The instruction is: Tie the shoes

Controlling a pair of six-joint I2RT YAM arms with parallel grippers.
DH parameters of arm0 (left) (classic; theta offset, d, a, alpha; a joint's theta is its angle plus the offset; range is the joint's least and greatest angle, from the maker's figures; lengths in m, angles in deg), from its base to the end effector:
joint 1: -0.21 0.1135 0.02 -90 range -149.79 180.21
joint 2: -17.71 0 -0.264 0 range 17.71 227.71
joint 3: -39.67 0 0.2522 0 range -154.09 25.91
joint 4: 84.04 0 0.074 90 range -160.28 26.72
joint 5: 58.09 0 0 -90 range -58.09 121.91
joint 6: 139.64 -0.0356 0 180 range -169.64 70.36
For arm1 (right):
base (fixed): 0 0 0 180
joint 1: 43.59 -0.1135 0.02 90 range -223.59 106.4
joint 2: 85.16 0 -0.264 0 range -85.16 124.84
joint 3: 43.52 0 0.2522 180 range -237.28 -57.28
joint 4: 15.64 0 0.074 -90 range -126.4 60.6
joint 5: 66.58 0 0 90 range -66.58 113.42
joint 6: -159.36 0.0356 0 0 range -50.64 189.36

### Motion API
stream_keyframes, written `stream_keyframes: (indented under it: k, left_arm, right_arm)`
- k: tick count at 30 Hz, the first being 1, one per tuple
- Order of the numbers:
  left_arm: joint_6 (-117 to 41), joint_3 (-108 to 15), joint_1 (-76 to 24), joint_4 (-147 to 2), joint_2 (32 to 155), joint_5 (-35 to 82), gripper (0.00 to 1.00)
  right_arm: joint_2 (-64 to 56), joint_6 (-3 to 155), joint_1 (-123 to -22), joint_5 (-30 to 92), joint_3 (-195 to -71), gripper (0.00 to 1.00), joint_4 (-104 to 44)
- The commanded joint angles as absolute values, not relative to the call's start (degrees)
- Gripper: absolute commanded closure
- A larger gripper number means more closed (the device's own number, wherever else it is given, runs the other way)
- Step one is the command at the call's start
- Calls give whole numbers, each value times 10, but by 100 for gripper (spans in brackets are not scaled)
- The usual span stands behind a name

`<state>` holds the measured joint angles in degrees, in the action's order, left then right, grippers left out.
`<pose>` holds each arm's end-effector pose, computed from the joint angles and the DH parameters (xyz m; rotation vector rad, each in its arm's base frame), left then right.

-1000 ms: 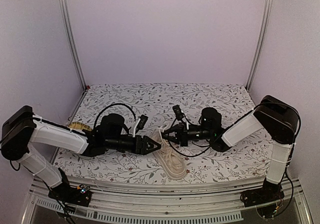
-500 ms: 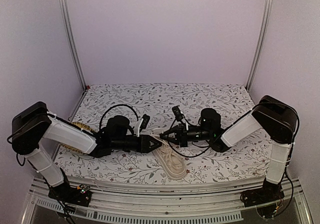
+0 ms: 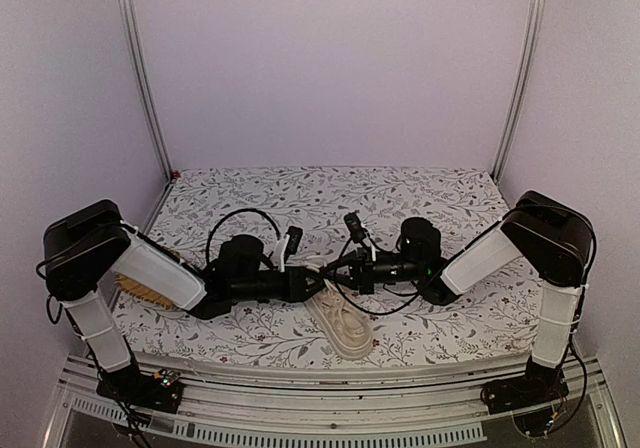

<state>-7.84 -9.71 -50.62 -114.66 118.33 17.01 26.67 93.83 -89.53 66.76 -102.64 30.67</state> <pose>0.2001 -0.2601 0.1381 0.3634 2.1286 -1.2707 0.2399 0.2830 0.1468 -0.9618 1.6464 1.5095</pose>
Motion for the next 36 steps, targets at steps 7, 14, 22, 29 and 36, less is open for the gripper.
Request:
stream_keyframes:
  k: [7, 14, 22, 29, 36]
  left_arm:
    - [-84, -65, -502, -1285, 1200, 161, 65]
    - [-85, -81, -507, -1297, 1225, 139, 61]
    - [-77, -90, -508, -1300, 1245, 130, 65]
    - [-73, -96, -511, -1298, 1255, 129, 80]
    - [-87, -68, -514, -1296, 1230, 157, 77]
  right_arm:
    - [256, 947, -879, 601, -994, 98, 355]
    - [258, 951, -877, 607, -995, 98, 360]
    - [265, 966, -877, 612, -990, 98, 379]
    - [267, 972, -877, 608, -987, 98, 388]
    - [265, 972, -877, 607, -988, 98, 387]
